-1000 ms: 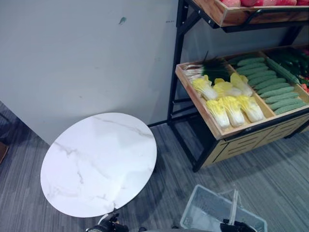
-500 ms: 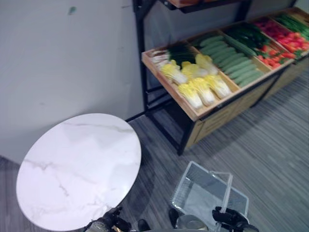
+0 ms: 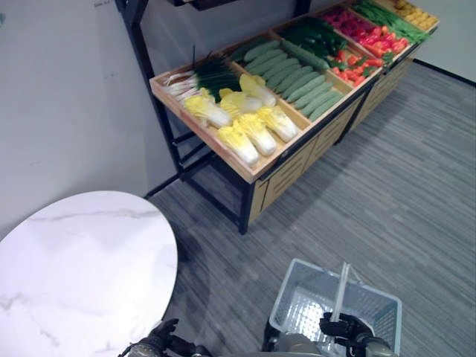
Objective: Get the vegetables into the basket
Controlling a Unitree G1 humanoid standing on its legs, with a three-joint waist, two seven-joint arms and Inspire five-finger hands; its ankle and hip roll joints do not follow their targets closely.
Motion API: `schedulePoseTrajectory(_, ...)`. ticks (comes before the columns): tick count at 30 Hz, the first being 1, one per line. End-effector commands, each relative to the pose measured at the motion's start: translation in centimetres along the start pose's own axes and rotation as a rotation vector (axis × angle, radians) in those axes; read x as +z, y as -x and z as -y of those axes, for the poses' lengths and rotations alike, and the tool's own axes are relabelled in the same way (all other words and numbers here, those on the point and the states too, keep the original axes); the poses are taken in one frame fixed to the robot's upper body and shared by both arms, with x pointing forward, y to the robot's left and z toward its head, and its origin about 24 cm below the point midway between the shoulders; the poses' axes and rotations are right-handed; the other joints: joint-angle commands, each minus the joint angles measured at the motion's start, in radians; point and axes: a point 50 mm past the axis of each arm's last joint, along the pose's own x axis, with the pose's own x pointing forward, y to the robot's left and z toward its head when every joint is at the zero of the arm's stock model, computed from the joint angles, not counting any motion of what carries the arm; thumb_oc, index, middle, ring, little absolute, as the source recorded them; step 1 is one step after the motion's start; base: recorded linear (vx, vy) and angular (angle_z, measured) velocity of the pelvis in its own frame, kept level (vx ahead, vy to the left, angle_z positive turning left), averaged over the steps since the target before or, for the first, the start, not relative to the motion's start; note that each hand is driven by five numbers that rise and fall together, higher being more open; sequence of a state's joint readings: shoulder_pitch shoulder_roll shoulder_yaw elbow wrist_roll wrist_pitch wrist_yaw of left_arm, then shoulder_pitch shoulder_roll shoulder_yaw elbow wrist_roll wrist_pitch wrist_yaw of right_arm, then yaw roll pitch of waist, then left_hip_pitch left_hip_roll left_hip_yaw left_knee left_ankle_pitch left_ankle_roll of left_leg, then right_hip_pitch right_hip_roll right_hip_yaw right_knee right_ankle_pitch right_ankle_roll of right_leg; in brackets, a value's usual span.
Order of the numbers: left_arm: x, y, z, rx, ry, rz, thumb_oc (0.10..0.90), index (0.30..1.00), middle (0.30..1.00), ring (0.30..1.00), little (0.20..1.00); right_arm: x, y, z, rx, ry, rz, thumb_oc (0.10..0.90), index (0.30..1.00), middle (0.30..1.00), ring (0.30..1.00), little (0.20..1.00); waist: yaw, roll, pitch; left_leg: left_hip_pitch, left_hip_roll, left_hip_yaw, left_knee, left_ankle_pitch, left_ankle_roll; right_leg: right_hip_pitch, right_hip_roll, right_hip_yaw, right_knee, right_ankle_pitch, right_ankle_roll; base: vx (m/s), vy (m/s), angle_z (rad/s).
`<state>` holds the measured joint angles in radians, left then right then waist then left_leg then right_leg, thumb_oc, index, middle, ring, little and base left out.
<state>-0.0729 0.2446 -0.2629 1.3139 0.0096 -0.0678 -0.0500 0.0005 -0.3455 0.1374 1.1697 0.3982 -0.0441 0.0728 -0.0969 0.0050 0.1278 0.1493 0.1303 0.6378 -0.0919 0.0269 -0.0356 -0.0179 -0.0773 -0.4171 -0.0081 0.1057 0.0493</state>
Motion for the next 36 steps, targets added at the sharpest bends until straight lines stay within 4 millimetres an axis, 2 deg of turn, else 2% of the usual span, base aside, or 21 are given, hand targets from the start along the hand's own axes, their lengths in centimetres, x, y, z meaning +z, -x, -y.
schedulePoseTrajectory(1, -1.3, 0.2, -0.3, 0.004, -0.048, -0.059, 0.900, 1.000, 1.000, 1.000, 1.000, 2.3, -0.4, -1.0, 0.043, 0.015, 0.087, 0.400, 0.300, 0.300, 0.300, 0.300, 0.002, -0.016, -0.005, 0.030, -0.121, -0.039, 0.005, -0.141, 0.034, -0.004, -0.048, 0.077, 0.038, -0.046, 0.119, 0.15, -0.193, 0.06)
schedulePoseTrajectory(8, -0.6, 0.0, -0.4, 0.026, 0.001, -0.040, 0.900, 1.000, 1.000, 1.000, 1.000, 2.1, -0.5, -1.4, 0.054, 0.029, 0.067, 0.400, 0.300, 0.300, 0.300, 0.300, 0.014, -0.023, 0.000, 0.058, -0.093, -0.050, 0.005, -0.127, 0.009, 0.002, -0.015, 0.094, 0.071, -0.106, 0.093, 0.12, -0.143, 0.03)
schedulePoseTrajectory(9, -0.4, 0.0, -0.5, 0.033, 0.011, -0.032, 0.900, 1.000, 1.000, 1.000, 1.000, 2.1, -0.5, -1.5, 0.055, 0.031, 0.066, 0.400, 0.300, 0.300, 0.300, 0.300, 0.018, -0.028, 0.001, 0.059, -0.091, -0.053, 0.020, -0.119, 0.003, 0.009, -0.011, 0.097, 0.072, -0.116, 0.085, 0.17, -0.167, -0.03)
schedulePoseTrajectory(10, -0.1, 0.0, -0.7, 0.038, 0.020, -0.025, 0.900, 1.000, 1.000, 1.000, 1.000, 2.2, -0.5, -1.5, 0.056, 0.036, 0.068, 0.400, 0.300, 0.300, 0.300, 0.300, 0.023, -0.042, 0.006, 0.032, -0.071, -0.056, 0.109, -0.138, -0.007, 0.022, -0.011, 0.101, 0.069, -0.126, 0.074, 0.16, -0.187, -0.03)
schedulePoseTrajectory(11, 0.3, 0.0, -1.0, 0.051, 0.040, -0.006, 0.900, 1.000, 1.000, 1.000, 1.000, 2.3, -0.6, -1.5, 0.060, 0.052, 0.071, 0.400, 0.300, 0.300, 0.300, 0.300, 0.044, -0.056, 0.018, -0.015, -0.048, -0.120, 0.227, -0.139, -0.027, 0.031, 0.001, 0.118, 0.073, -0.139, 0.056, 0.11, -0.161, -0.02)
schedulePoseTrajectory(12, 0.7, -0.1, -1.2, 0.058, 0.057, 0.007, 0.900, 1.000, 1.000, 1.000, 1.000, 2.4, -0.6, -1.5, 0.059, 0.066, 0.072, 0.400, 0.300, 0.300, 0.300, 0.300, 0.054, -0.063, 0.027, -0.045, -0.050, -0.189, 0.257, -0.122, -0.037, 0.034, 0.004, 0.127, 0.073, -0.144, 0.050, 0.08, -0.062, -0.05)
schedulePoseTrajectory(13, 1.0, -0.1, -1.3, 0.061, 0.088, 0.021, 0.900, 1.000, 1.000, 1.000, 1.000, 2.4, -0.6, -1.5, 0.062, 0.086, 0.069, 0.400, 0.300, 0.300, 0.300, 0.300, 0.071, -0.069, 0.031, -0.058, -0.075, -0.287, 0.220, -0.130, -0.029, 0.034, 0.004, 0.141, 0.066, -0.145, 0.055, -0.01, 0.104, -0.41)
schedulePoseTrajectory(14, 1.1, -0.1, -1.3, 0.070, 0.099, 0.026, 0.900, 1.000, 1.000, 1.000, 1.000, 2.1, -0.5, -1.3, 0.060, 0.099, 0.058, 0.400, 0.300, 0.300, 0.300, 0.300, 0.090, -0.080, 0.036, -0.099, -0.098, -0.419, 0.167, -0.127, -0.004, 0.012, -0.010, 0.173, 0.066, -0.115, 0.058, 0.00, 0.173, -0.59)
schedulePoseTrajectory(15, 0.9, -0.1, -1.2, 0.065, 0.109, 0.021, 0.900, 1.000, 1.000, 1.000, 1.000, 2.3, -0.5, -1.4, 0.063, 0.101, 0.060, 0.400, 0.300, 0.300, 0.300, 0.300, 0.092, -0.079, 0.039, -0.091, -0.097, -0.428, 0.178, -0.148, 0.010, 0.004, -0.011, 0.196, 0.084, -0.118, 0.061, -0.01, 0.140, -0.71)
schedulePoseTrajectory(16, 0.9, -0.1, -1.2, 0.065, 0.109, 0.021, 0.900, 1.000, 1.000, 1.000, 1.000, 2.3, -0.5, -1.4, 0.064, 0.101, 0.060, 0.400, 0.300, 0.300, 0.300, 0.300, 0.091, -0.079, 0.037, -0.092, -0.098, -0.428, 0.178, -0.147, 0.010, 0.002, -0.012, 0.196, 0.083, -0.117, 0.061, 0.02, 0.152, -0.59)
schedulePoseTrajectory(18, 0.7, -0.1, -0.9, 0.051, 0.094, 0.019, 0.900, 1.000, 1.000, 1.000, 1.000, 2.1, -0.6, -1.8, 0.063, 0.066, 0.053, 0.400, 0.300, 0.300, 0.300, 0.300, 0.082, -0.068, 0.050, -0.080, -0.115, -0.390, 0.150, -0.148, 0.045, -0.046, -0.029, 0.243, 0.141, -0.086, 0.085, -0.03, 0.308, -0.80)
schedulePoseTrajectory(19, 0.7, -0.1, -0.9, 0.051, 0.094, 0.019, 0.900, 1.000, 1.000, 1.000, 1.000, 2.1, -0.6, -1.8, 0.063, 0.066, 0.053, 0.400, 0.300, 0.300, 0.300, 0.300, 0.082, -0.068, 0.049, -0.081, -0.116, -0.389, 0.149, -0.148, 0.045, -0.048, -0.029, 0.243, 0.140, -0.085, 0.085, -0.04, 0.339, -0.61)
schedulePoseTrajectory(20, 0.5, 0.0, -1.0, 0.053, 0.080, 0.011, 0.900, 1.000, 1.000, 1.000, 1.000, 2.1, -0.7, -2.0, 0.065, 0.060, 0.054, 0.400, 0.300, 0.300, 0.300, 0.300, 0.081, -0.063, 0.052, -0.068, -0.127, -0.366, 0.127, -0.147, 0.056, -0.060, -0.034, 0.264, 0.146, -0.059, 0.101, -0.02, 0.186, -0.28)
schedulePoseTrajectory(26, -0.9, 0.3, -1.9, 0.076, 0.046, -0.030, 0.900, 1.000, 1.000, 1.000, 1.000, 1.9, -0.7, -2.9, 0.083, 0.053, 0.046, 0.400, 0.300, 0.300, 0.300, 0.300, 0.083, -0.037, 0.055, -0.004, -0.166, -0.284, 0.039, -0.144, 0.088, -0.084, -0.044, 0.331, 0.107, 0.048, 0.132, -0.02, 0.250, -0.58)
schedulePoseTrajectory(27, -1.1, 0.3, -1.9, 0.077, 0.043, -0.034, 0.900, 1.000, 1.000, 1.000, 1.000, 1.9, -0.7, -2.9, 0.085, 0.051, 0.045, 0.400, 0.300, 0.300, 0.300, 0.300, 0.083, -0.032, 0.057, 0.004, -0.177, -0.261, 0.039, -0.154, 0.095, -0.086, -0.045, 0.343, 0.091, 0.067, 0.139, -0.01, 0.181, -0.73)
schedulePoseTrajectory(29, -1.1, 0.3, -1.8, 0.072, 0.033, -0.032, 0.900, 1.000, 1.000, 1.000, 1.000, 1.7, -0.7, -2.8, 0.081, 0.044, 0.039, 0.400, 0.300, 0.300, 0.300, 0.300, 0.074, -0.026, 0.062, 0.013, -0.182, -0.260, 0.051, -0.174, 0.097, -0.077, -0.050, 0.345, 0.085, 0.067, 0.149, 0.02, 0.167, -0.51)
schedulePoseTrajectory(32, -0.6, 0.2, -1.8, 0.073, 0.026, -0.016, 0.900, 1.000, 1.000, 1.000, 1.000, 1.8, -0.7, -2.6, 0.075, 0.043, 0.041, 0.400, 0.300, 0.300, 0.300, 0.300, 0.063, -0.017, 0.069, 0.004, -0.193, -0.232, 0.098, -0.203, 0.106, -0.079, -0.064, 0.353, 0.064, 0.099, 0.161, 0.00, 0.144, -0.29)
schedulePoseTrajectory(34, -0.1, 0.2, -2.1, 0.083, 0.031, 0.002, 0.900, 1.000, 1.000, 1.000, 1.000, 2.2, -0.8, -2.8, 0.085, 0.056, 0.055, 0.400, 0.300, 0.300, 0.300, 0.300, 0.052, -0.014, 0.078, -0.002, -0.193, -0.178, 0.103, -0.206, 0.109, -0.101, -0.068, 0.357, 0.044, 0.147, 0.184, -0.06, 0.084, -0.64)
schedulePoseTrajectory(35, -0.1, 0.2, -2.2, 0.089, 0.034, 0.005, 0.900, 1.000, 1.000, 1.000, 1.000, 2.5, -0.8, -3.0, 0.091, 0.053, 0.066, 0.400, 0.300, 0.300, 0.300, 0.300, 0.054, -0.012, 0.083, -0.002, -0.188, -0.150, 0.091, -0.198, 0.107, -0.114, -0.073, 0.327, 0.045, 0.158, 0.189, -0.11, 0.074, -0.87)
schedulePoseTrajectory(36, -0.1, 0.2, -2.2, 0.089, 0.029, 0.002, 0.900, 1.000, 1.000, 1.000, 1.000, 2.9, -0.8, -3.6, 0.110, 0.053, 0.087, 0.400, 0.300, 0.300, 0.300, 0.300, 0.061, 0.005, 0.087, -0.002, -0.162, -0.089, 0.059, -0.175, 0.095, -0.126, -0.112, 0.148, 0.094, 0.077, 0.181, -0.07, 0.033, -1.29)
